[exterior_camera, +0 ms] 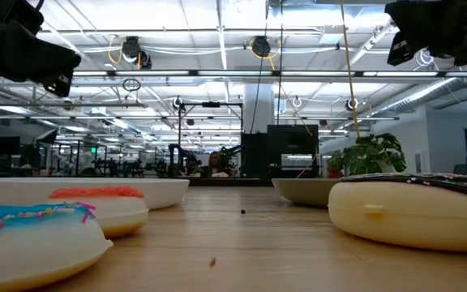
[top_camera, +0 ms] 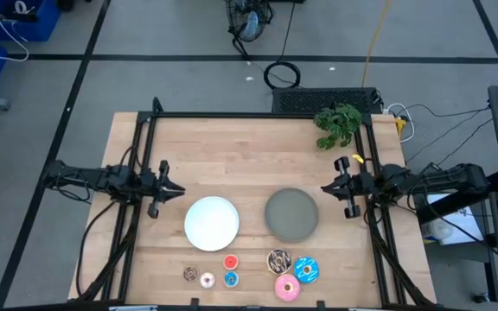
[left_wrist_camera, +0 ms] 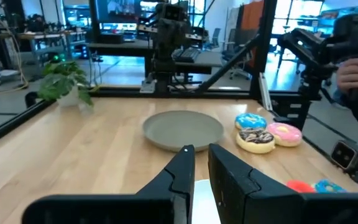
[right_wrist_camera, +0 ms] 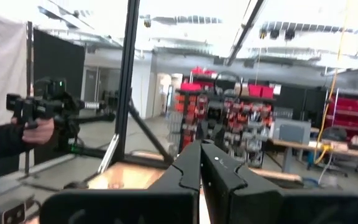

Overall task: Pick & Place donuts
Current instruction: Put the mini brown donut on the white plate

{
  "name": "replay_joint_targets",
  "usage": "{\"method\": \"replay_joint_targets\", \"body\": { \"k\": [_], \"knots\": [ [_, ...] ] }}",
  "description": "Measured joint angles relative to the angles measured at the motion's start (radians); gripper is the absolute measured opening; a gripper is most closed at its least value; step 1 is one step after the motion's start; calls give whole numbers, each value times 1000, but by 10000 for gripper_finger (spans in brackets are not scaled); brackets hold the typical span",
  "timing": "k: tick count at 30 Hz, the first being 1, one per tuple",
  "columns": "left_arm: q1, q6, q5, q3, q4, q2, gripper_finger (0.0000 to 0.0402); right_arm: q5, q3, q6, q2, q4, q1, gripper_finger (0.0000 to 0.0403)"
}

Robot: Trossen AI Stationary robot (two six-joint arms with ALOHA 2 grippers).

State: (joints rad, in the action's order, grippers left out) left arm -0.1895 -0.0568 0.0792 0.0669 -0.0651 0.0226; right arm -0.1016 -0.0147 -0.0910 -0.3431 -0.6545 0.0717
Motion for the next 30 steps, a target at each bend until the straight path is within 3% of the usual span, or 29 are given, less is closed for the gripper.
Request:
{"method": "replay_joint_targets", "body": {
  "k": [6, 10, 17, 24, 30],
  "knots": [
    [-1, -56, -3, 0, 5, 2, 51, 0, 0, 10, 0, -21, 0, 0],
    [-1, -56, 55, 0, -14, 2, 51, 0, 0, 16, 0, -6, 0, 0],
    [-28, -25, 59, 15, 110, 41, 51, 1, 0, 36, -2, 8, 0, 0],
    [-93, -4, 91, 177, 114, 208, 51, 0, 0, 9, -3, -7, 0, 0],
    [-141, 18, 227, 358, 79, 435, 51, 0, 0, -5, -3, -31, 0, 0]
  ]
}}
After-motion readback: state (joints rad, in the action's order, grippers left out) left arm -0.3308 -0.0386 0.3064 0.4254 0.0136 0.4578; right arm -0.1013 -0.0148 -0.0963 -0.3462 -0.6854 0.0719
